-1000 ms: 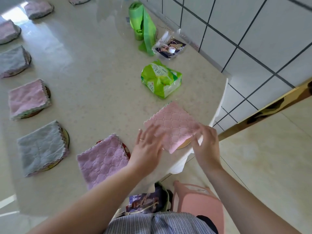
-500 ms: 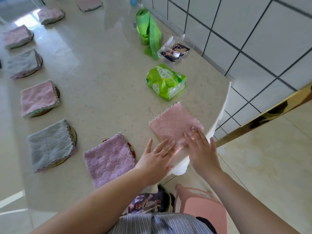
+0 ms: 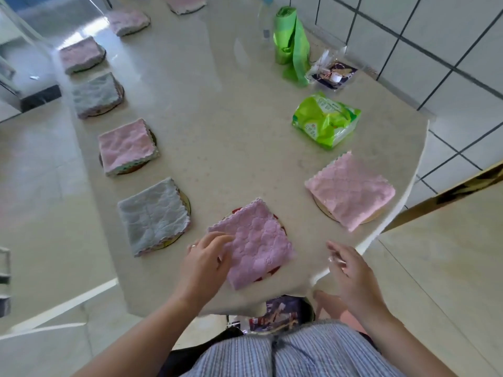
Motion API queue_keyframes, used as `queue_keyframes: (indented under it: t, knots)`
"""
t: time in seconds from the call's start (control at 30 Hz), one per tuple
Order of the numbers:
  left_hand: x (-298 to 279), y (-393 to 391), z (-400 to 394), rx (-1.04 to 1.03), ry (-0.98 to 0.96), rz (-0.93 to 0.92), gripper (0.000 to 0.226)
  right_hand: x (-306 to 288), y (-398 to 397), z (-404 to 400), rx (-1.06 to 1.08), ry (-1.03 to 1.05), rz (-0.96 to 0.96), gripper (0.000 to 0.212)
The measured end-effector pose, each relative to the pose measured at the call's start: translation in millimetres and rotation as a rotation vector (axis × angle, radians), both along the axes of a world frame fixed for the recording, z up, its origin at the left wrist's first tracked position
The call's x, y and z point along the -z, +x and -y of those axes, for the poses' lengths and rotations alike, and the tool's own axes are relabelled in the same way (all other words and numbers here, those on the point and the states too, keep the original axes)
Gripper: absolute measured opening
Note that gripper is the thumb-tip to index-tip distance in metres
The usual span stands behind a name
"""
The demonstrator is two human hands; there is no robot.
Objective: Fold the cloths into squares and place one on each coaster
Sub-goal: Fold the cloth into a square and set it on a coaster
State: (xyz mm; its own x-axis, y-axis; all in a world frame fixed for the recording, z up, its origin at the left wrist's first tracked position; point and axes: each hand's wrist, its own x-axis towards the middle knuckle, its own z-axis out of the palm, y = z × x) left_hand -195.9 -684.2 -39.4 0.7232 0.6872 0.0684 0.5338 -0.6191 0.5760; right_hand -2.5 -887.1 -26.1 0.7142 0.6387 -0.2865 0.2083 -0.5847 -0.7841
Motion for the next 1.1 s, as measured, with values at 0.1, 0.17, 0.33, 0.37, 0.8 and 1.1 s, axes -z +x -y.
queue_keyframes:
  t: [0.1, 0.17, 0.33, 0.37, 0.8, 1.1]
  knots:
    - [6, -16, -25, -0.1, -0.131, -0.02, 0.026, 5, -29, -20, 0.029, -0.043, -0.145, 0.036]
    - [3, -14, -34, -0.168, -0.27, -0.087, 0.034, 8, -37, -34, 0.053, -0.075, -0.184, 0.038]
    - [5, -6, -50, -0.249, -0.426, -0.144, 0.042, 5, -43, -59, 0.157, -0.101, -0.228, 0.026]
    - [5, -3, -52, -0.259, -0.433, -0.147, 0.037, 5, -42, -62, 0.157, -0.122, -0.218, 0.023]
    - [1, 9, -49, -0.382, -0.424, -0.161, 0.012, 5, -34, -66, 0.09, -0.215, -0.154, 0.007]
    - [2, 7, -46, -0.446, -0.458, -0.024, 0.015, 2, -37, -60, 0.136, -0.101, -0.132, 0.013]
